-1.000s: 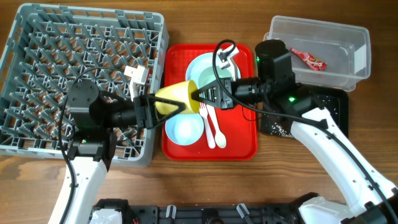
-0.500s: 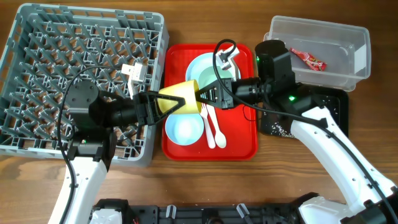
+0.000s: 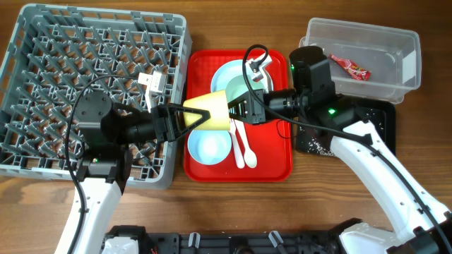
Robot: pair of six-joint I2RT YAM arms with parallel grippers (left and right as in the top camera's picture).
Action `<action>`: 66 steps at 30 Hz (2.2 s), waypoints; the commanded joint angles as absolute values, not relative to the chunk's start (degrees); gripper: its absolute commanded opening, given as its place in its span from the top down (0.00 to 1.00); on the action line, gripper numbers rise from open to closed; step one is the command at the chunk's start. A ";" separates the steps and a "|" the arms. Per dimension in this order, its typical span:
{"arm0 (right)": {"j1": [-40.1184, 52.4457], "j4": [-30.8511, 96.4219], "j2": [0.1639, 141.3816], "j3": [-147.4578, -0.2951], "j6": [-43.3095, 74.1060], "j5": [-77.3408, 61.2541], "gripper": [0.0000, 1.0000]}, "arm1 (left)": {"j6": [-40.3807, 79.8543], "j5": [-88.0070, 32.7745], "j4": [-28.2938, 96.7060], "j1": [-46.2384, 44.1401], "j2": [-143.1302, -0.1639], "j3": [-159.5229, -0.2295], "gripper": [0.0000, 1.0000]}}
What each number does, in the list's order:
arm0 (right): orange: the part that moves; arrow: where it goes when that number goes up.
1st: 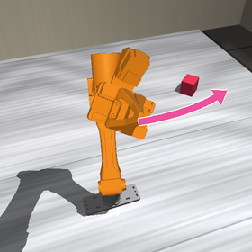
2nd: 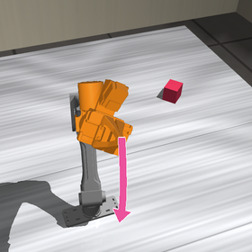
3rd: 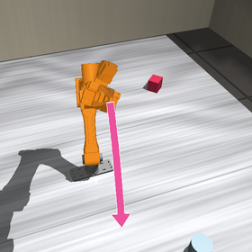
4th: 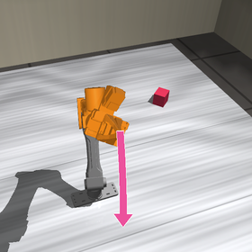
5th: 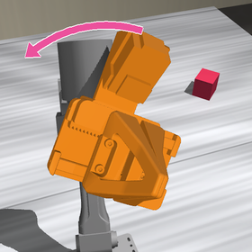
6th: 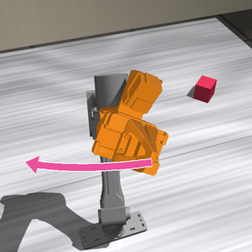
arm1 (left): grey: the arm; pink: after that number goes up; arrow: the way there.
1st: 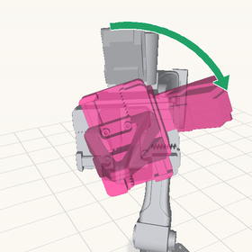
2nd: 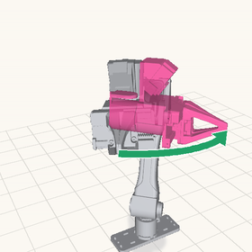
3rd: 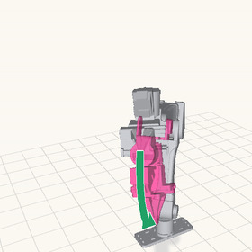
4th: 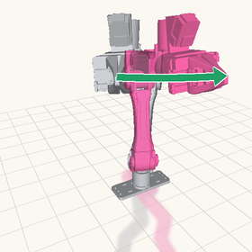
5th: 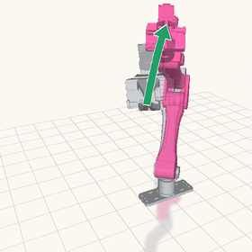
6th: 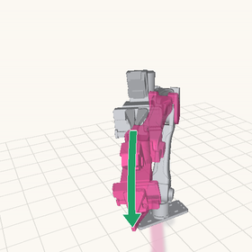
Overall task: Sort waste into correct bins and load items into the dishwasher rack
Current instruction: 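Grasp the yellow cup with the left gripper and release right, then lower the yellow cup into the dish rack with the left gripper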
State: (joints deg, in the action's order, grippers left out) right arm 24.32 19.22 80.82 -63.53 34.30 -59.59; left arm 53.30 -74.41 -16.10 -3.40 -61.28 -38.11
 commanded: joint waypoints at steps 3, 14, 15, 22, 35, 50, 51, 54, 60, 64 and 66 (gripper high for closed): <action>24.77 19.33 81.17 -64.38 34.65 -61.32 0.96 | 52.71 -71.59 -16.05 -3.70 -62.30 -38.68 0.47; 24.77 19.84 81.17 -64.38 34.68 -61.32 0.96 | 51.11 -71.09 -16.05 -3.68 -65.17 -38.68 0.66; 24.77 19.99 81.17 -64.38 34.65 -61.32 0.96 | 49.93 -71.02 -15.94 -3.68 -65.23 -38.68 0.68; 24.77 20.45 81.17 -64.38 34.52 -60.82 0.95 | 43.16 -65.82 -13.65 -2.72 -65.25 -38.68 0.88; 24.75 24.05 81.17 -64.38 31.44 -50.46 0.71 | 28.69 -57.14 1.19 2.50 -65.14 -38.70 0.96; 19.20 38.76 79.00 -64.75 23.94 -30.92 0.68 | 14.87 -28.29 33.10 6.68 -57.34 -45.34 0.96; 18.81 40.12 78.52 -64.90 23.94 -29.04 0.68 | 14.20 -25.47 36.84 6.68 -57.01 -47.46 0.96; 18.06 44.03 77.14 -65.32 21.98 -23.51 0.68 | 13.67 -17.56 47.48 6.68 -56.90 -54.68 0.96; 17.96 50.37 76.62 -65.36 20.97 -17.47 0.65 | 14.79 -0.40 57.63 6.68 -56.93 -60.36 0.96; 17.96 52.80 76.62 -65.36 20.99 -16.21 0.65 | 15.68 5.93 60.14 6.68 -58.39 -60.34 0.96; 17.96 53.23 76.62 -65.36 21.04 -16.23 0.65 | 15.94 7.25 60.29 6.68 -59.83 -60.34 0.95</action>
